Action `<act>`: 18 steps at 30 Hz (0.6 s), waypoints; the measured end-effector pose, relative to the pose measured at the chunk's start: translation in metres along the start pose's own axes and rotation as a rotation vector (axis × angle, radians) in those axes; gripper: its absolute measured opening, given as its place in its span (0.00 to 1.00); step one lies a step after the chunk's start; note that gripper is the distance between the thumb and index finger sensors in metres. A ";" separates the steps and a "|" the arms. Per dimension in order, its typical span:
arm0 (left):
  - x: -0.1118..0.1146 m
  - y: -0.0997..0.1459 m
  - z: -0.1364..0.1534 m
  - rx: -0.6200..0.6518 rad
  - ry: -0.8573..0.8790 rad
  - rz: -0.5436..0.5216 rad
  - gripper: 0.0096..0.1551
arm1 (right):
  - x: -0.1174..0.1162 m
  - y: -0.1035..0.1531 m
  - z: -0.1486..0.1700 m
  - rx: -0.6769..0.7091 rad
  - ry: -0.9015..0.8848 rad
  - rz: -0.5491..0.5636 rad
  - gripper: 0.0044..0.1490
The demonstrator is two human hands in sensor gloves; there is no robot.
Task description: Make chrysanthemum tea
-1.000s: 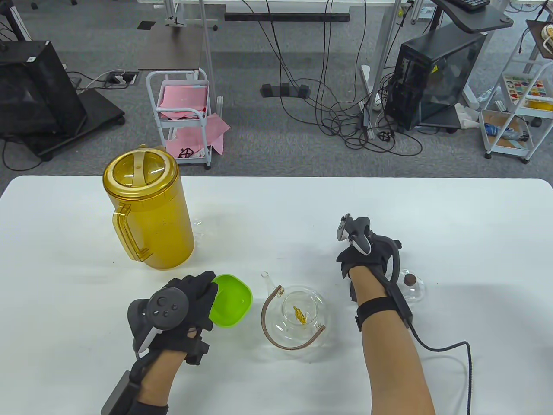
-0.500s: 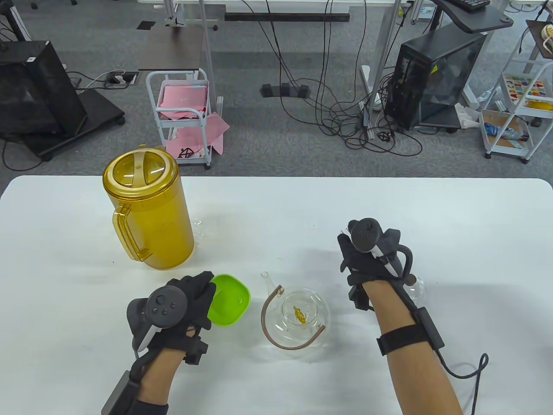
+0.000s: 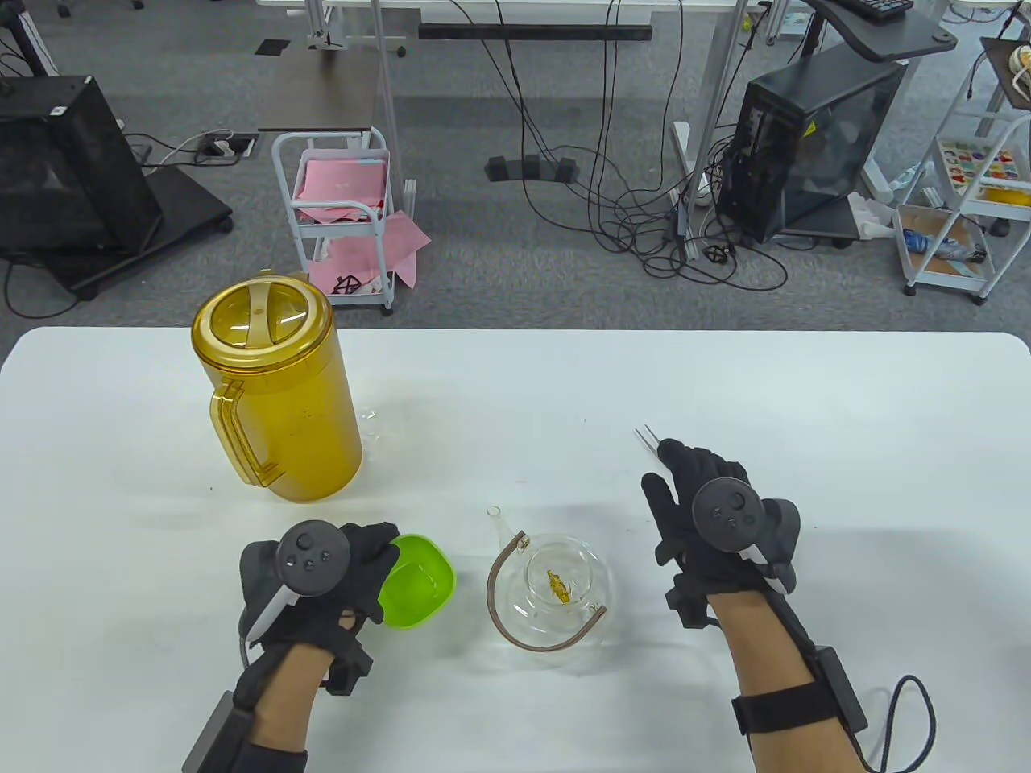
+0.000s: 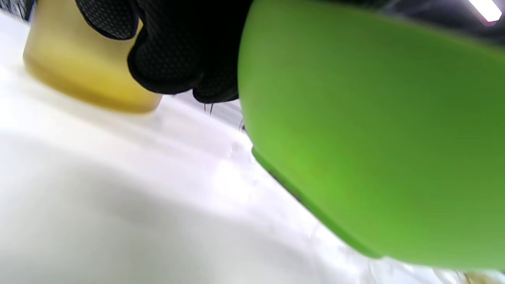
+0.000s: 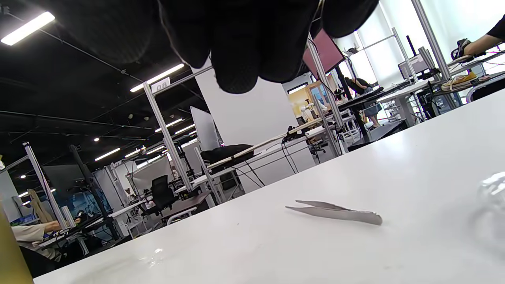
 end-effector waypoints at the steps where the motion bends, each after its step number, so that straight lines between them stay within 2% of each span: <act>1: 0.006 -0.003 0.004 -0.001 0.010 0.100 0.21 | -0.002 0.000 0.002 0.000 0.008 -0.004 0.38; 3: 0.018 -0.008 0.007 0.010 -0.014 0.194 0.21 | -0.006 -0.001 0.004 0.000 0.020 -0.017 0.38; 6: 0.028 -0.013 0.008 -0.005 -0.053 0.267 0.21 | -0.011 -0.001 0.006 0.005 0.029 -0.033 0.38; 15: 0.039 -0.013 0.007 -0.001 -0.024 0.381 0.23 | -0.004 -0.001 0.006 0.008 0.034 -0.019 0.38; 18: 0.038 -0.011 0.005 0.011 -0.038 0.380 0.32 | -0.001 -0.001 0.009 0.001 0.020 -0.010 0.37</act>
Point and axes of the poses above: the tracker on the back of each hand, its own z axis roughly to the little-finger side, its own y axis roughly from the fingertips to the wrist, x = y × z, the point moved 1 cm from there along -y, roughly from the wrist to the fingertips
